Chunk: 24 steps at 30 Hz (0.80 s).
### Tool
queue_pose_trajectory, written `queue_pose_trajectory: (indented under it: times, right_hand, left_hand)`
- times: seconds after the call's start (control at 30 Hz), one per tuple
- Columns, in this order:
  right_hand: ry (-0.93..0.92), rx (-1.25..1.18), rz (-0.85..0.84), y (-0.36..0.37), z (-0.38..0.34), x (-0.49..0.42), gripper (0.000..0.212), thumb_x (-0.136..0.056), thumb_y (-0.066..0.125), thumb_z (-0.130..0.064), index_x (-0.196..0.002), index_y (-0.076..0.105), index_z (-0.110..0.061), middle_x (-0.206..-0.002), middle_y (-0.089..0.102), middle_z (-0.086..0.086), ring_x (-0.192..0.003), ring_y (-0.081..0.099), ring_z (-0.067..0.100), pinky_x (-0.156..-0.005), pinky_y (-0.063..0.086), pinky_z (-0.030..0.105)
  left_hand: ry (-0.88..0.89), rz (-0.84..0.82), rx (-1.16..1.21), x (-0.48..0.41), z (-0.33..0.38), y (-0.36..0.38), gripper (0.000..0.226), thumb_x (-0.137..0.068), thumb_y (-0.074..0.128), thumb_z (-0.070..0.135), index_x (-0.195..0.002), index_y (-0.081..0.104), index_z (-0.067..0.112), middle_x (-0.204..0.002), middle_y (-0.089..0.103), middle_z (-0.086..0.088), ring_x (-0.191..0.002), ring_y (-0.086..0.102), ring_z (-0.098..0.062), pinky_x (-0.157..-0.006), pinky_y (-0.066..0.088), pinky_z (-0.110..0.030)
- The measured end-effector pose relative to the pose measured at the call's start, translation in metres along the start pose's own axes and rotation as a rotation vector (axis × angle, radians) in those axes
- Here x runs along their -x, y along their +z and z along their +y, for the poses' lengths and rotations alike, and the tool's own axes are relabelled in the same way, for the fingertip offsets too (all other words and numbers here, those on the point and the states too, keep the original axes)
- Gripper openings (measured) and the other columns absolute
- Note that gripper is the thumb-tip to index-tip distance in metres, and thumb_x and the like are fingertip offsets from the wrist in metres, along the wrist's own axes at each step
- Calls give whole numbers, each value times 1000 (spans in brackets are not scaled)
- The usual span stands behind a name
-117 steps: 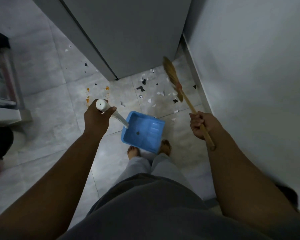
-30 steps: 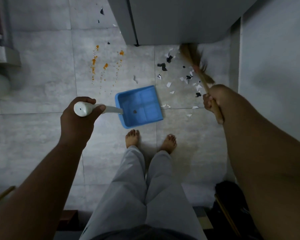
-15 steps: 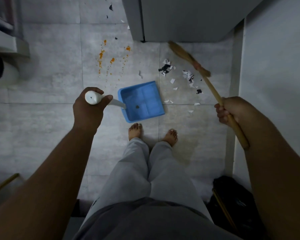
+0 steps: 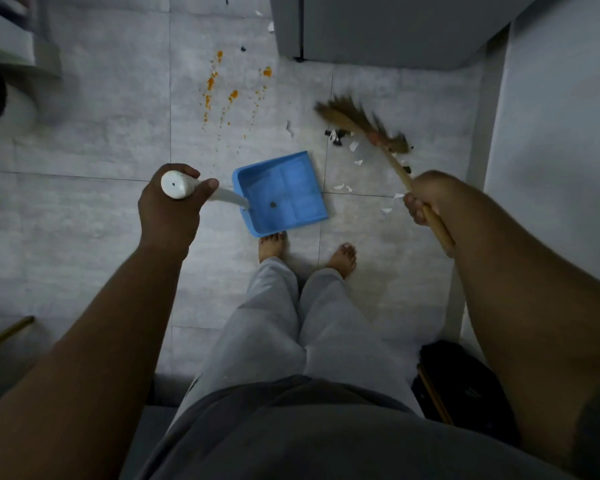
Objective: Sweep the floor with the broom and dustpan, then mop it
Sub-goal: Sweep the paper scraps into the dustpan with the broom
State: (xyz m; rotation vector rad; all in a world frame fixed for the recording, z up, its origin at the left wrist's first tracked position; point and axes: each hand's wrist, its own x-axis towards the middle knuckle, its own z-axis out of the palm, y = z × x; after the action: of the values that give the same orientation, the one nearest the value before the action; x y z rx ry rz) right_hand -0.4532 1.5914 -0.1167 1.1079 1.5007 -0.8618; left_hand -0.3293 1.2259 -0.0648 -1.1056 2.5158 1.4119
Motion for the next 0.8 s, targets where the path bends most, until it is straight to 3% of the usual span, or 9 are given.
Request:
queue_pose_trajectory:
  times: [0.2,0.37,0.7,0.8]
  right_hand:
    - [27,-119,45,-11,60,43,42,-103,24,-24,-67,42,-15,-43,39,-3,-26,30,7,-32,24,11]
    - [-110,-167,74,-5,54,73,40,-106,28,-30,-76,49,-12,-57,41,-2,-28,32,5,-33,26,12]
    - [-233,-490,-275,42,-3,88,34,-107,28,-31,-81,43,-14,-51,41,-6,-34,33,2,-34,27,16]
    - [-256,-489,-270,58,-9,85,33,-106,30,-31,-81,45,-14,-52,43,-7,-35,34,1,-34,27,16]
  left_hand:
    - [-25,-10,22,3,3,-20,32,-75,82,34,-97,66,17,-86,65,14,-77,60,-1,-74,53,-20]
    - [-18,-24,16,2,5,-31,32,-75,82,35,-96,66,17,-89,65,11,-83,61,-7,-81,56,-30]
    - [-15,10,35,0,-1,-51,31,-75,82,34,-96,66,18,-89,67,10,-80,61,-7,-74,54,-26]
    - [-24,18,29,1,-6,-55,30,-76,82,33,-96,66,18,-88,66,12,-80,61,-5,-70,53,-19]
